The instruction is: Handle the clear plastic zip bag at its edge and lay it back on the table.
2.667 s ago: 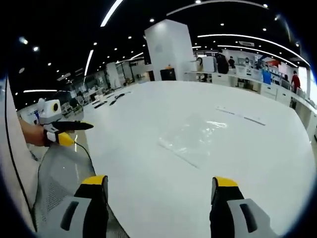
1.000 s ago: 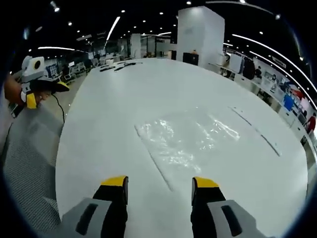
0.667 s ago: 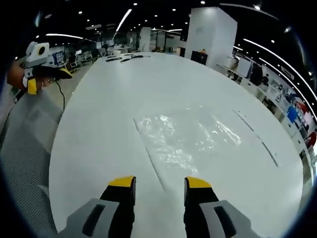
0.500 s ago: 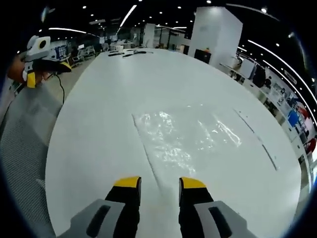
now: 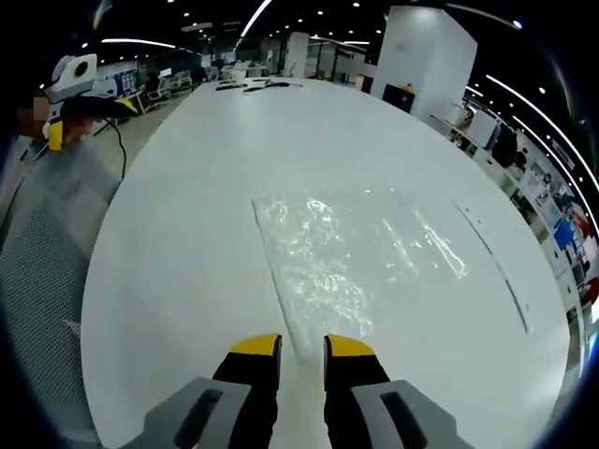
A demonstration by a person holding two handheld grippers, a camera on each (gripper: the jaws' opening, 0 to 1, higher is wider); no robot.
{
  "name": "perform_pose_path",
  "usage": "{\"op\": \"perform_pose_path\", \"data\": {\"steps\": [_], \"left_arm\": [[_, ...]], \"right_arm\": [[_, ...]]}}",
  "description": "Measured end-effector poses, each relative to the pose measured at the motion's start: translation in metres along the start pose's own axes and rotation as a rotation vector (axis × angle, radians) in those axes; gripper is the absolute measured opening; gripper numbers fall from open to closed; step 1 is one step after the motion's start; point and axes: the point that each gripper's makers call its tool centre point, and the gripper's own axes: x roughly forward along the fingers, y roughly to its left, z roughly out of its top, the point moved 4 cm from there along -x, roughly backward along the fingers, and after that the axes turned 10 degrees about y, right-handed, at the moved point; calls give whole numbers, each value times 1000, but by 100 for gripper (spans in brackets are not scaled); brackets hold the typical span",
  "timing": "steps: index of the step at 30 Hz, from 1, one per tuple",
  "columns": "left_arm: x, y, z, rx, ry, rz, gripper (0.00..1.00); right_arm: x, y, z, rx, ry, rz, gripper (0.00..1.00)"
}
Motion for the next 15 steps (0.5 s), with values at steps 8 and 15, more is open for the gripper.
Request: {"op": "perform_pose_path", "data": {"steps": [8, 15], "left_arm": [[0, -3, 3, 9, -8, -17, 69], [0, -3, 3, 6, 0, -19, 71]], "right_arm": [[3, -3, 1, 1, 19, 13, 14], [6, -4, 1, -9, 35, 30, 13]]}}
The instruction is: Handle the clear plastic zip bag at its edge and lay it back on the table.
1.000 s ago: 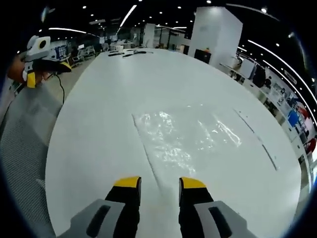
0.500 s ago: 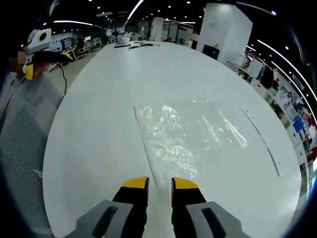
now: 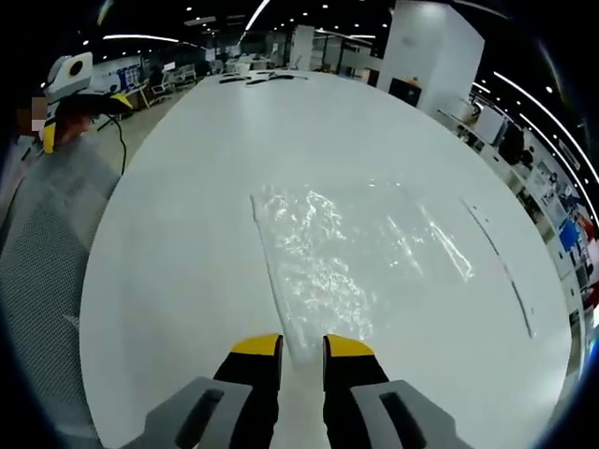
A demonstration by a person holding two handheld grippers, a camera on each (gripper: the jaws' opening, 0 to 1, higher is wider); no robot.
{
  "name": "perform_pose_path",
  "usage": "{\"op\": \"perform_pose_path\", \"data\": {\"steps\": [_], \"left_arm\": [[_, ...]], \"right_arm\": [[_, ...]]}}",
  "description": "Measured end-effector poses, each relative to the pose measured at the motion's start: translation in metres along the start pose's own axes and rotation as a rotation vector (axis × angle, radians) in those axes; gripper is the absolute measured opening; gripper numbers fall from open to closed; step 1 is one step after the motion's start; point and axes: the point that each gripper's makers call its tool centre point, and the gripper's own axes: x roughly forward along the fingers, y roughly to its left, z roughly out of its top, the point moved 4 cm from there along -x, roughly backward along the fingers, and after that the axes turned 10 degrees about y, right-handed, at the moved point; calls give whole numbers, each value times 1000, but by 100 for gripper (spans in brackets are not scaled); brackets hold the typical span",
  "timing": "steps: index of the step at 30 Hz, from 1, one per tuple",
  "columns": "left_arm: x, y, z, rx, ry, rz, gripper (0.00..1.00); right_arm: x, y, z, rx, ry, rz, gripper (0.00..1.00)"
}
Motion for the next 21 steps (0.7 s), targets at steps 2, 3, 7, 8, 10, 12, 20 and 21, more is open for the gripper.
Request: {"op": "perform_pose_path", "data": {"steps": [2, 3, 7, 8, 10, 12, 20, 21], "left_arm": [[0, 0, 0, 0, 0, 0, 71], [0, -1, 1, -1, 0, -1, 71], [0, 1, 0, -4, 2, 0, 72], [1, 3, -2, -6, 3, 0, 72], [1, 4, -2, -8, 4, 0, 72], [1, 5, -3, -11, 4, 1, 72], [2, 6, -4, -14, 6, 1, 72], [2, 6, -4, -13, 7, 0, 71]], "right_arm": [[1, 0, 0, -7, 10, 5, 13], [2, -1, 0, -8, 17, 9, 13], [5, -2, -1, -6, 30, 20, 13], [5, -2, -1, -8, 33, 24, 13], [7, -3, -2, -21, 42, 24, 13], [7, -3, -2, -16, 42, 34, 13], [8, -3, -2, -19, 37, 62, 12], [8, -2, -2, -29, 36, 67, 10]]}}
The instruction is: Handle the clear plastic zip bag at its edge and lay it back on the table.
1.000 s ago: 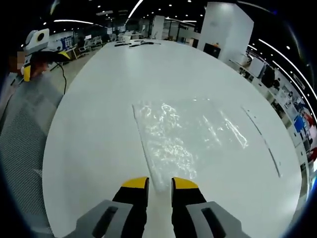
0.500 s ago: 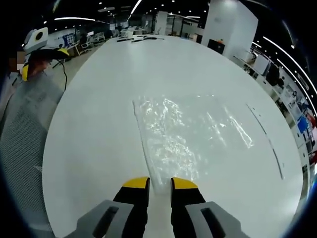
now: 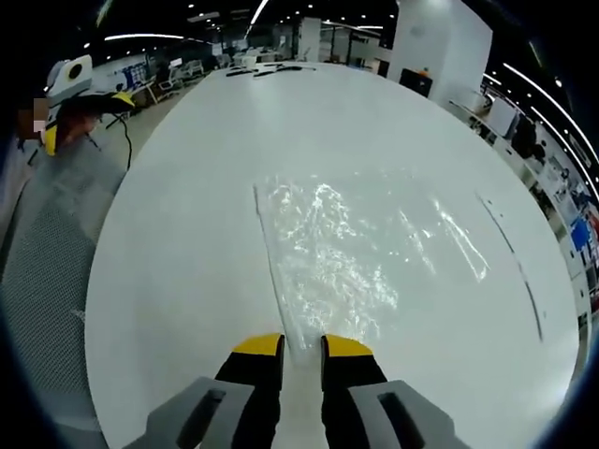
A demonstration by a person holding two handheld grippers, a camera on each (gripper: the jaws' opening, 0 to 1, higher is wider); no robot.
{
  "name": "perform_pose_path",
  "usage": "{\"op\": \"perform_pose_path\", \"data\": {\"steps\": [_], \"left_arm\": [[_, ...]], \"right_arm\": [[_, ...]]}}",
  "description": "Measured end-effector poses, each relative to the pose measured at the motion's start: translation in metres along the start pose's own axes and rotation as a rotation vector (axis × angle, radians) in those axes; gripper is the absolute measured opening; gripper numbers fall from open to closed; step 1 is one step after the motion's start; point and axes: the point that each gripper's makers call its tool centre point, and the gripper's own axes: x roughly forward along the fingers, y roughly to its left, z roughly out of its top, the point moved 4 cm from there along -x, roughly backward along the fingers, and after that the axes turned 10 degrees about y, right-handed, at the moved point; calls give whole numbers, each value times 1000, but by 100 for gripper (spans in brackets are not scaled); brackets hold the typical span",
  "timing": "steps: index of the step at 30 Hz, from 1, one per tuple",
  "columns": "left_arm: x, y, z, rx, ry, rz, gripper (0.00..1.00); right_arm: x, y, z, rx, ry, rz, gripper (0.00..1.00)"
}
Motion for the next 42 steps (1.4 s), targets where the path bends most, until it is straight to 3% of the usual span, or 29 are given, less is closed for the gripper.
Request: {"op": "perform_pose_path", "data": {"steps": [8, 29, 36, 42], "left_arm": [[0, -2, 1, 0, 5, 1, 71], [0, 0, -2, 5, 9, 3, 71], [1, 0, -2, 4, 9, 4, 71], [1, 0, -2, 9, 10, 2, 71]], "right_arm": [[1, -1, 2, -30, 17, -8, 2], [-4, 5, 6, -99, 15, -33, 0], [-12, 9, 10, -58, -13, 17, 0], [-25, 13, 15, -73, -29, 28, 0]]}}
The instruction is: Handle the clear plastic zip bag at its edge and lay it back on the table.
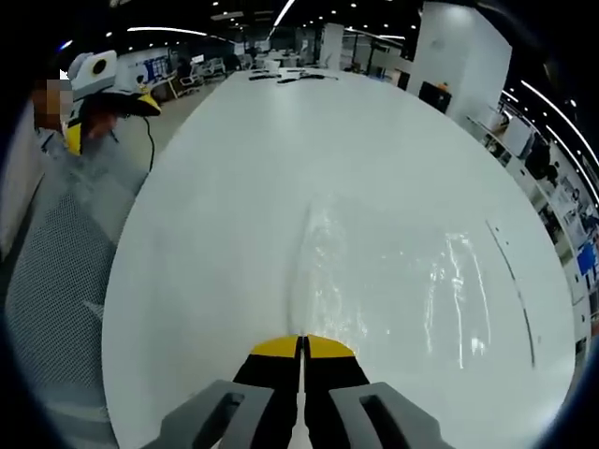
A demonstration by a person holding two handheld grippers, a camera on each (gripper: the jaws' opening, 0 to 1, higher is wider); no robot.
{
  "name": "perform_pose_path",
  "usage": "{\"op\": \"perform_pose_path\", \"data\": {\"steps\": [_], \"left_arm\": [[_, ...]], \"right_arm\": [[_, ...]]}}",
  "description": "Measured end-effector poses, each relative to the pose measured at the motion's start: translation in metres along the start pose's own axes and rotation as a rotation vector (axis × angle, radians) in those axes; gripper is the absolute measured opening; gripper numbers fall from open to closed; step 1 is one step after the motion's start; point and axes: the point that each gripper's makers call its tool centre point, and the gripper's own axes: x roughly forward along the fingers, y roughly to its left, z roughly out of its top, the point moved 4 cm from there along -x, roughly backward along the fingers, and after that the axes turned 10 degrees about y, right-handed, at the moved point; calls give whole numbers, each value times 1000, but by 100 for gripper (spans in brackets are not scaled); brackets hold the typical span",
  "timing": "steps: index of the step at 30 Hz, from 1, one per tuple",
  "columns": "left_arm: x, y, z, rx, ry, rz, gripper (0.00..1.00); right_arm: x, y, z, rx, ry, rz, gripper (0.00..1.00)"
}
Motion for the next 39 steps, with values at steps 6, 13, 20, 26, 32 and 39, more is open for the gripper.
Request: {"op": "perform_pose_path", "data": {"steps": [6, 13, 20, 26, 32, 39], "left_arm": [[-1, -1, 1, 2, 1, -1, 71], [-1, -3, 3, 7, 4, -7, 71], [-2, -2, 3, 16, 7, -9, 71], [-3, -2, 5, 33, 13, -16, 70], [-5, -6, 7, 74, 40, -17, 69], [-10, -15, 19, 174, 48, -27, 65]], "right_arm": [[-12, 4, 6, 9, -18, 13, 0], [-31, 11, 12, -2, -33, 28, 0], [-49, 19, 16, -29, -37, 37, 0], [-65, 27, 19, -48, -40, 43, 0], [-85, 33, 27, -53, -57, 35, 0], [-108, 43, 35, -59, -87, 39, 0]]}}
